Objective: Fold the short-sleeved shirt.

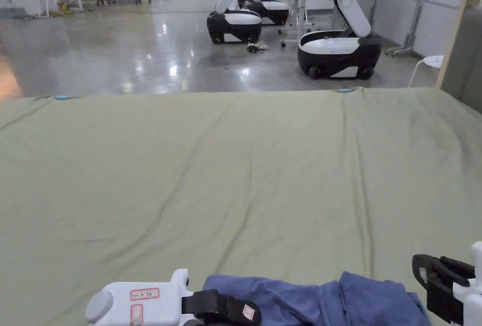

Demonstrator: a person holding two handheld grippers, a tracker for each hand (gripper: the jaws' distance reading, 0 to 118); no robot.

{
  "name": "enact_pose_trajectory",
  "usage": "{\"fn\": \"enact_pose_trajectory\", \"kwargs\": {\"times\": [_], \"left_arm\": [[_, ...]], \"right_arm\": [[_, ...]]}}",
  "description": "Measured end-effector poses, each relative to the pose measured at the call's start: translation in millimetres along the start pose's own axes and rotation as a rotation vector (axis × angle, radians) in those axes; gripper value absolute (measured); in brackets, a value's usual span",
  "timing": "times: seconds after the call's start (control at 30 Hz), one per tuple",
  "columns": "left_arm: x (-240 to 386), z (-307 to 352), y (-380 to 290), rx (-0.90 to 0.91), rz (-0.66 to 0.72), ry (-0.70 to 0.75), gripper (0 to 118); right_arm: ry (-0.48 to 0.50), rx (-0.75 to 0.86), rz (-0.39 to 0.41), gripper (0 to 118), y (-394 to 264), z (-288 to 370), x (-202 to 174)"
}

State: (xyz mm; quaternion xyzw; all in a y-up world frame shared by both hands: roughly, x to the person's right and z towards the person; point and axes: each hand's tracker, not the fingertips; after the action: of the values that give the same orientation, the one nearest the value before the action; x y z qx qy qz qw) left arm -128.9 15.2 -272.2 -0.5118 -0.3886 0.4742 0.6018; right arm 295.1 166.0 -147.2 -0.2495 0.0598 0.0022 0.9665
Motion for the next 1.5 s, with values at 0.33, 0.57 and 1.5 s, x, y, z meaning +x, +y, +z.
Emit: {"fn": "enact_pose_trajectory", "kwargs": {"times": [0.33,0.57,1.5], "left_arm": [[19,135,-1,0.161,-0.01,0.069,19],[33,201,-18,0.239,-0.042,0.229,19],[49,-62,3,-0.06,-0.135,0.071,15]], "right_arm": [[0.016,0.006,0.019,4,9,-6,-12],[0.053,-0.021,0.034,4,3,-19,-21],[0.035,-0.007,-0.083,5,-16,-3,19]]}}
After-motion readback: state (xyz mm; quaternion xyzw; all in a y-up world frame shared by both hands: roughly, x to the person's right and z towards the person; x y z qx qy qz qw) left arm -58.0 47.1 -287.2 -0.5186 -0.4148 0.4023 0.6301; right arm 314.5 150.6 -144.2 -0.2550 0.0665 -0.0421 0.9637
